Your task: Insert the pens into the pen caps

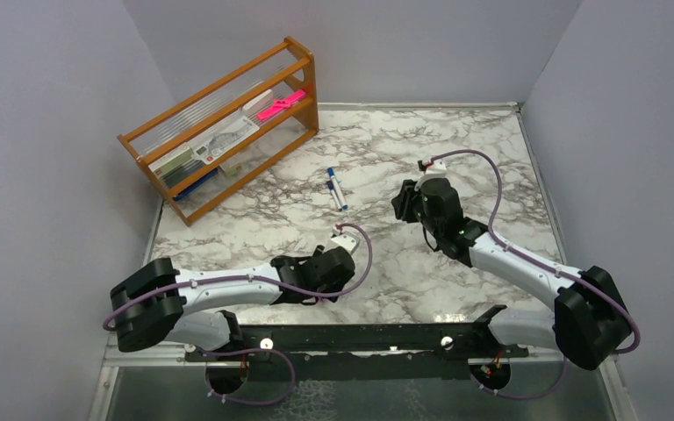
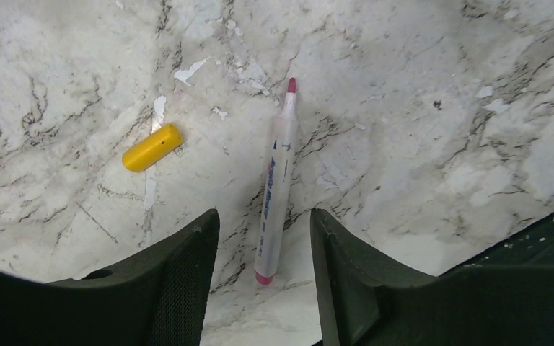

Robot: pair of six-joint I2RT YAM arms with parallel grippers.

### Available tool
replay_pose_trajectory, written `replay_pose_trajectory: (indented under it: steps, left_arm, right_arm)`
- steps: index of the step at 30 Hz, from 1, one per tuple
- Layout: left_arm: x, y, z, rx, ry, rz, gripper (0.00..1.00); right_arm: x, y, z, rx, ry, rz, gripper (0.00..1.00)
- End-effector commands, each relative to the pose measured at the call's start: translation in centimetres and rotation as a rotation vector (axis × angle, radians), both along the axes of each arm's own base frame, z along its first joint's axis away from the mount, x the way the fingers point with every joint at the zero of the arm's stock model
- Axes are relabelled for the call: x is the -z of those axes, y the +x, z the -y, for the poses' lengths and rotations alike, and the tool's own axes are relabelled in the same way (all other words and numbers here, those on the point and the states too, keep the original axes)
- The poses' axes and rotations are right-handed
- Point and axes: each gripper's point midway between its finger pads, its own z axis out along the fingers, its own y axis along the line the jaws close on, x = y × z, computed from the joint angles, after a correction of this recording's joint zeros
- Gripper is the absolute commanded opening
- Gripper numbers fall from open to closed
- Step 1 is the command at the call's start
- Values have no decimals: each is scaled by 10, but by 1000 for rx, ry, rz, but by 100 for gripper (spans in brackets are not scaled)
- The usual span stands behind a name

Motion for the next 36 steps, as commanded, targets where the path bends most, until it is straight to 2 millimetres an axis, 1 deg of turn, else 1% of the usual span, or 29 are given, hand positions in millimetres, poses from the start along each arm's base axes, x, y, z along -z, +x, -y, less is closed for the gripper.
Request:
replay_pose_trajectory:
  steps: [1, 5, 9, 11, 13, 15, 16, 18, 19, 21, 23, 24, 27, 29, 31, 33, 36]
  left_arm:
    - [8, 0, -9, -45, 59, -8, 51]
    - [13, -5, -11, -42, 67, -26, 50]
    - [23, -9, -13, -36, 94, -51, 47]
    - [28, -11, -15, -40, 104, -57, 43]
    - [33, -13, -16, -40, 109, -68, 42]
    - [37, -15, -16, -38, 115, -75, 36]
    - [39, -17, -17, -37, 120, -81, 32]
    - [42, -18, -17, -32, 126, -86, 18]
    - [42, -18, -17, -32, 128, -87, 15]
    - [43, -18, -18, -31, 130, -85, 12]
    - [41, -16, -17, -34, 119, -75, 8]
    - [39, -16, -16, -35, 108, -68, 1]
    - [25, -10, -10, -52, 49, -39, 0]
    - [10, -5, -5, -72, -7, -4, 0]
    - [-11, 1, 3, -84, -98, 43, 0]
    - [-36, 9, 9, -99, -203, 105, 0]
    - [-74, 19, 19, -92, -360, 206, 0]
  right_arm:
    - [0, -1, 7, 14, -19, 3, 37]
    - [-1, 0, 7, 9, -23, 6, 37]
    - [0, 0, 4, -1, -20, -1, 37]
    - [0, 0, 4, 0, -19, -3, 37]
    - [1, -1, 5, 2, -21, -7, 37]
    - [0, -1, 5, 2, -22, -4, 37]
    - [0, -2, 5, 0, -22, -3, 37]
    - [1, -3, 6, 1, -25, -6, 37]
    - [0, -3, 6, 1, -24, -5, 37]
    - [0, -4, 7, -2, -22, -5, 37]
    - [-2, -7, 5, -18, -16, -9, 37]
    - [-2, -8, 3, -29, -13, -14, 37]
    - [-5, -16, -6, -83, 18, -30, 37]
    - [-8, -25, -16, -136, 72, -46, 37]
    - [-12, -37, -30, -211, 155, -63, 37]
    - [-15, -51, -46, -293, 241, -72, 40]
    - [-21, -70, -64, -405, 386, -55, 50]
